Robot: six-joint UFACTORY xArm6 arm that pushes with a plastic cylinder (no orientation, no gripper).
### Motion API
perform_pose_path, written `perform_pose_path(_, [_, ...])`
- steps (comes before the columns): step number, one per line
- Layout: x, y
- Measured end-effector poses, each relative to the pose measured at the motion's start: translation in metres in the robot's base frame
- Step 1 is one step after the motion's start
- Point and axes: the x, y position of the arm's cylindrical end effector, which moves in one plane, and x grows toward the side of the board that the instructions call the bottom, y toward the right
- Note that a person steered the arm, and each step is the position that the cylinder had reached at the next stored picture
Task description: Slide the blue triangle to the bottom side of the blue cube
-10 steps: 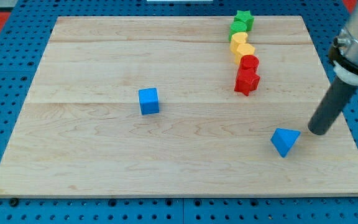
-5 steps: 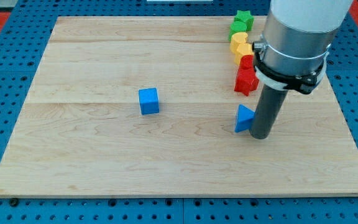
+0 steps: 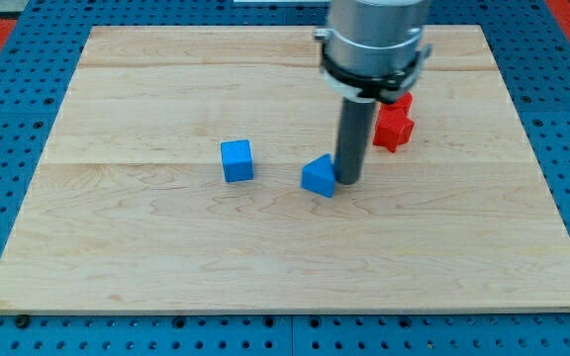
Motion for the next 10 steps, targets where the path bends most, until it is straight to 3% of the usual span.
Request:
perform_pose_path(2, [0.010,-0.078])
perform_pose_path(4, [0.064,-0.111])
perform_pose_path(5, [0.063,-0.135])
perform_pose_path(7, [0.046,-0.138])
perform_pose_path(8, [0.012,-0.138])
perform_pose_path(10, [0.000,-0.131])
